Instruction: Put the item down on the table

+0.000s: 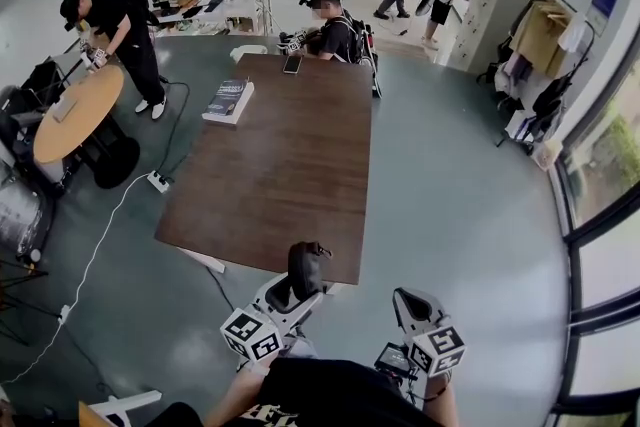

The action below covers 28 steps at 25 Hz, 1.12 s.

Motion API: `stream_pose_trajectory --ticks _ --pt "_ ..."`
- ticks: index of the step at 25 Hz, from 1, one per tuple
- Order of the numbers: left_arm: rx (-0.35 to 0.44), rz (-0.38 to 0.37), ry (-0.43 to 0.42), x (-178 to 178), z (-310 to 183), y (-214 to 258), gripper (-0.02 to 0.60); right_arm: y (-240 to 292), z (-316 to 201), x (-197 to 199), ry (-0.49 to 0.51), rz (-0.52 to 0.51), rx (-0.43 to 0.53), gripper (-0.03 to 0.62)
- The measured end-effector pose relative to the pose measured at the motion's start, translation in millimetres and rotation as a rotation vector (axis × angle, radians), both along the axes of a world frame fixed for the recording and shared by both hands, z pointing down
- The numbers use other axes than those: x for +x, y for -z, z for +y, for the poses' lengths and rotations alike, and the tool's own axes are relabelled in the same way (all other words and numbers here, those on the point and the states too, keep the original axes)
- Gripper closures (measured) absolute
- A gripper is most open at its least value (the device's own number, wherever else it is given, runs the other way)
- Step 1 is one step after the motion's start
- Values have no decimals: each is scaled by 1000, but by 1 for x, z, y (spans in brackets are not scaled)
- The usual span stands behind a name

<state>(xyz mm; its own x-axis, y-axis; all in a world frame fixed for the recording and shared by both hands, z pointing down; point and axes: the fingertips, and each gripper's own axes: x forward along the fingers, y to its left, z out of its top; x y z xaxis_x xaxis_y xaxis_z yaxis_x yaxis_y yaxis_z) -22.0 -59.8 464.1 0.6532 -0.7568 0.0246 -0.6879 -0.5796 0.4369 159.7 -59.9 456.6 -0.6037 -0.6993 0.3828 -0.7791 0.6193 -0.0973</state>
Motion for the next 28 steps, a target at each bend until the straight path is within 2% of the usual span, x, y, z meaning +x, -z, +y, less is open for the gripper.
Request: stream_pose_trajectory --ticks 8,28 --pt "-1 1 11 -31 -22 -2 278 -1 -20 -35 32 26 -2 608" --pt "2 11 -1 -110 -56 -11 278 -13 -53 -118 43 43 0 608"
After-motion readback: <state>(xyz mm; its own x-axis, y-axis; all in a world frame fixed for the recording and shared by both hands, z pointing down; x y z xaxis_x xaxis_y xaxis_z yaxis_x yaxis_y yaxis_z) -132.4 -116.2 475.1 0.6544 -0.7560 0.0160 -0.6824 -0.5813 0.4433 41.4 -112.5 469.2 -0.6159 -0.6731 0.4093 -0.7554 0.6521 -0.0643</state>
